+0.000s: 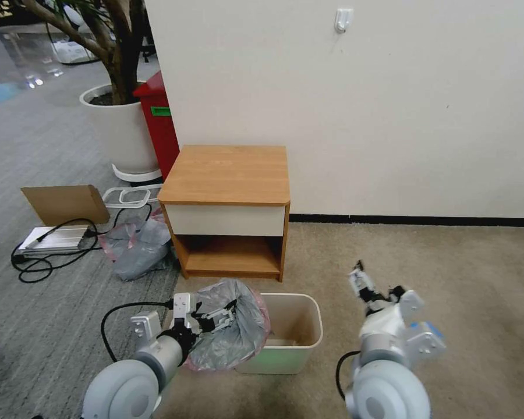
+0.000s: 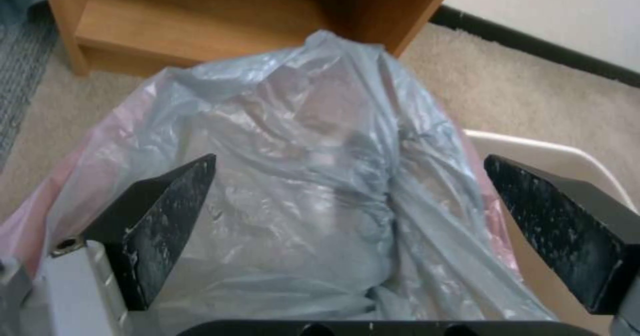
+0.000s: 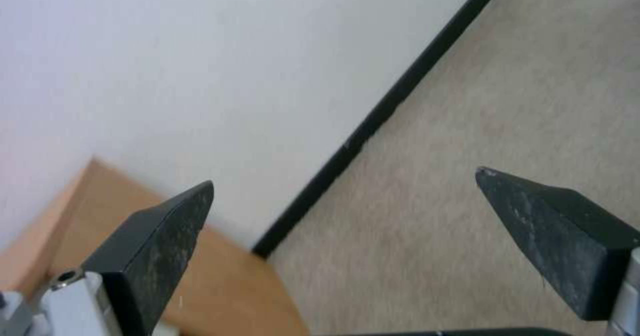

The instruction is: Pick up the garbage bag from the table and place it over the trash can.

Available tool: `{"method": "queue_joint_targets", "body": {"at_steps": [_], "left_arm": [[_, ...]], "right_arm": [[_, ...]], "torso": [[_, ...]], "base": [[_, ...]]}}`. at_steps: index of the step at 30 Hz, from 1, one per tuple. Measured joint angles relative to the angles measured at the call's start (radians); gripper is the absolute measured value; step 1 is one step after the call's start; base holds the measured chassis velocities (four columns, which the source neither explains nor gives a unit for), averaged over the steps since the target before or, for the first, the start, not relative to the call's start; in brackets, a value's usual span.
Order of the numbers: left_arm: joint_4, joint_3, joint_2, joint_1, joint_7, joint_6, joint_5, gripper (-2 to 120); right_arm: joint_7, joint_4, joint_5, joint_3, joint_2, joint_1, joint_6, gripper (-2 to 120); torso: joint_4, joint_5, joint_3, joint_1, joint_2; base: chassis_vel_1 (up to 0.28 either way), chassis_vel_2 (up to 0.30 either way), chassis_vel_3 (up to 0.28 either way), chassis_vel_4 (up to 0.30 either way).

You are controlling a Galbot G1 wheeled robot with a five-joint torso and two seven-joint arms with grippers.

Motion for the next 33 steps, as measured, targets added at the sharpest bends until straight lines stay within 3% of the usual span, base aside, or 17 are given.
{"method": "queue_joint_targets", "body": {"at_steps": [15, 18, 22, 27, 33], "left_arm": [[0.109, 0.036, -0.022, -0.080, 0.004, 0.052, -0.002, 97], [0.112, 0.039, -0.029, -0.086, 0.004, 0.056, -0.003, 93], [0.126, 0.044, -0.042, -0.090, -0.003, 0.067, 0.005, 73], [0.110, 0.033, -0.034, -0.076, -0.004, 0.072, 0.005, 59], [0.109, 0.021, -0.028, -0.066, -0.004, 0.073, 0.003, 55]], "right_arm": [[0.041, 0.103, 0.069, 0.151, 0.056, -0.020, -0.001, 100], [0.044, 0.108, 0.072, 0.161, 0.055, -0.025, -0.001, 100], [0.047, 0.109, 0.071, 0.168, 0.058, -0.033, -0.001, 100], [0.047, 0.105, 0.067, 0.164, 0.061, -0.030, -0.001, 100], [0.047, 0.097, 0.064, 0.160, 0.060, -0.026, -0.002, 100]], "torso": [[0.0000, 0.0000, 0.000, 0.000, 0.000], [0.0000, 0.0000, 0.000, 0.000, 0.000], [-0.0001, 0.0000, 0.000, 0.000, 0.000], [0.0001, 0.0000, 0.000, 0.000, 0.000], [0.0000, 0.0000, 0.000, 0.000, 0.000]], "base": [[0.000, 0.000, 0.000, 0.000], [0.000, 0.000, 0.000, 0.000], [0.000, 0.000, 0.000, 0.000], [0.000, 0.000, 0.000, 0.000], [0.000, 0.000, 0.000, 0.000]]}}
